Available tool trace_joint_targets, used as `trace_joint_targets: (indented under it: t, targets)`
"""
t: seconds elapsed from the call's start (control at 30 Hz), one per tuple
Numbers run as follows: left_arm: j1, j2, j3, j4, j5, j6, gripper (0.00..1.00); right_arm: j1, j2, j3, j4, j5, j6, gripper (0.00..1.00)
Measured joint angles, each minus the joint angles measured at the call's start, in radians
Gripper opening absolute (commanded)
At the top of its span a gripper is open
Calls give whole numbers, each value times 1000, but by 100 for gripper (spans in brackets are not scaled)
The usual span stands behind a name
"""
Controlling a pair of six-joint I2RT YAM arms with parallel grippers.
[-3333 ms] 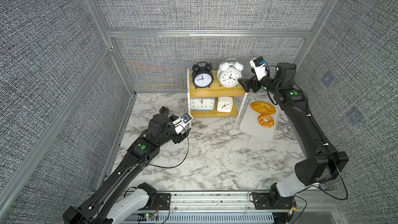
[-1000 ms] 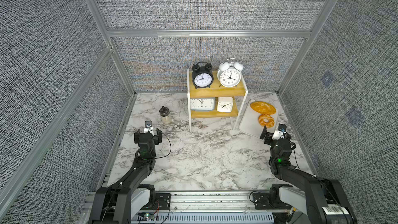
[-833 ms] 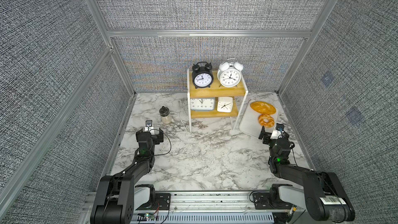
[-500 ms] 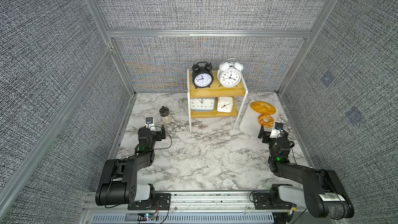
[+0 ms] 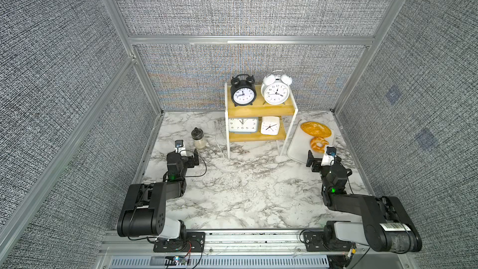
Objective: Place the alarm clocks on the shelf by style
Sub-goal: Reset both arms
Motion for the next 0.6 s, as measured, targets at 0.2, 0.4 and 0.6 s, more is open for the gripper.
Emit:
trace_joint_targets:
  t: [0.2,0.4,0.6]
  targets:
    - [0,20,24,-1,1,0,99,53,113,18,76,5,-9,99]
    - [-7,31,70,-43,1,5,99,48,174,79,68,34,-16,99]
    - [-8,31,71,-64,1,6,99,44,175,81,64,35,-11,99]
